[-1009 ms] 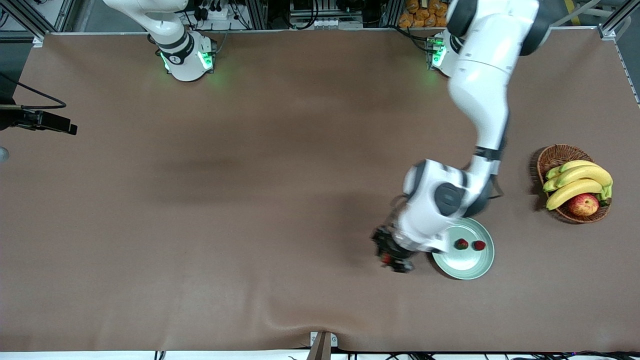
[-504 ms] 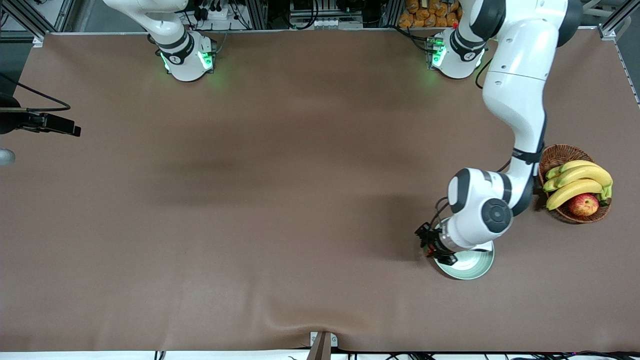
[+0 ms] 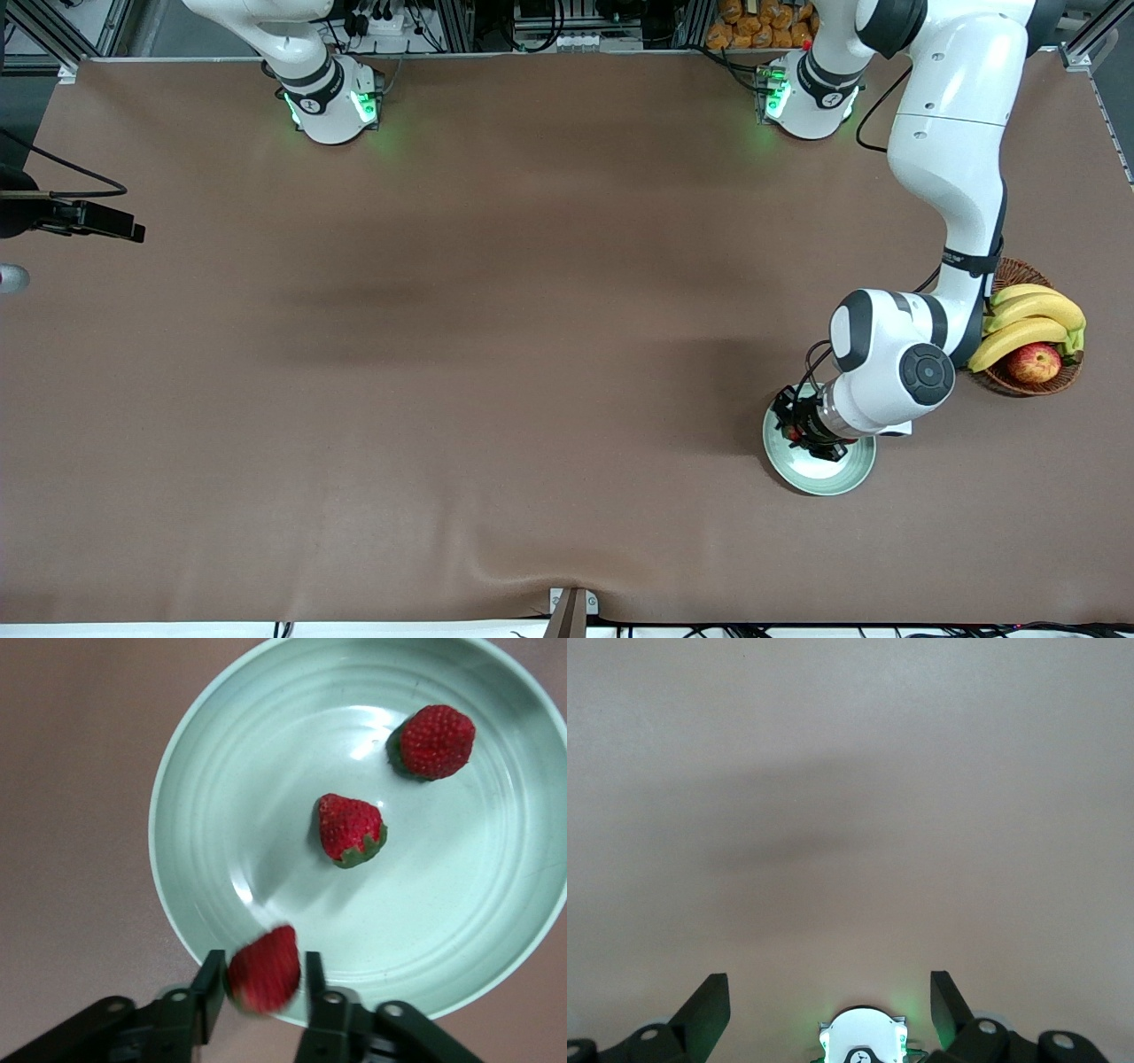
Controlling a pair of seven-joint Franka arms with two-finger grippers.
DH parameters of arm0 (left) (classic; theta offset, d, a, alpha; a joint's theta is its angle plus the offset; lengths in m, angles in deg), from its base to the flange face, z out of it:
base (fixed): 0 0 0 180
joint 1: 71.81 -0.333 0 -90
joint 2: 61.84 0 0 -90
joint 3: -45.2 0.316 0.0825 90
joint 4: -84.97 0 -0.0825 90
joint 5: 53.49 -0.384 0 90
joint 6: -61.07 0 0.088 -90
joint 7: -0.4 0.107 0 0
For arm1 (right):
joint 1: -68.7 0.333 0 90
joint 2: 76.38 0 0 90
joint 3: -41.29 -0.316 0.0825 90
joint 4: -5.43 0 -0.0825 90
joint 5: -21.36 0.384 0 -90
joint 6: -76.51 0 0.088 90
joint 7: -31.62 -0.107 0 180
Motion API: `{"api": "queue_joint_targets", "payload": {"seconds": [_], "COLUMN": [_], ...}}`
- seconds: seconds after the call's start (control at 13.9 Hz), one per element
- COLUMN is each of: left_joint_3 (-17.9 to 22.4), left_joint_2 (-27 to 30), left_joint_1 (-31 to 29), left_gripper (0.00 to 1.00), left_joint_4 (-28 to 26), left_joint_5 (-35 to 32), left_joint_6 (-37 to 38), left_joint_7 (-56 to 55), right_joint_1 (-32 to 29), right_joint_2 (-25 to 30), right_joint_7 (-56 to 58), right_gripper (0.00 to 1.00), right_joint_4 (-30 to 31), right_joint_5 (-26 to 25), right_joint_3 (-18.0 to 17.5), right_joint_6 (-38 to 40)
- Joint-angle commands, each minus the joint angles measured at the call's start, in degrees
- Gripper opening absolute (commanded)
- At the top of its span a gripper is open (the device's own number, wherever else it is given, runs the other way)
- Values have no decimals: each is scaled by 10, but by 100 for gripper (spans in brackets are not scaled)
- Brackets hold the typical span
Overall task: Collect all strawberries into plate
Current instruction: 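Carry the strawberry onto the green plate and open the left gripper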
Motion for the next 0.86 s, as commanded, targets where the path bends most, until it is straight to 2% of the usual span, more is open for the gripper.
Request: {"api": "queue_joint_targets", "payload": {"seconds": [0.0, 0.14, 0.5, 0.79], "left_joint_3": [-5, -4, 0, 0], "left_joint_2": [28, 48, 125, 182], "left_joint_1": [-8, -8, -27, -36], "left_gripper": [100, 100, 100, 100], "left_joint_4": [-21, -23, -22, -19], "left_joint_5": [-11, -11, -12, -67], "left_joint_6": [1, 8, 86, 157], "left_joint_7": [25, 53, 183, 314], "right_joint_1": [10, 10, 8, 7], "right_joint_2": [-3, -2, -3, -3], "right_joint_7": [6, 6, 5, 6], "right_gripper": [100, 100, 100, 100], "right_joint_4": [-9, -9, -9, -9], "right_joint_5": [-16, -24, -27, -28], "right_joint_3": [-2, -2, -2, -1], "right_joint_6": [3, 3, 3, 3]}}
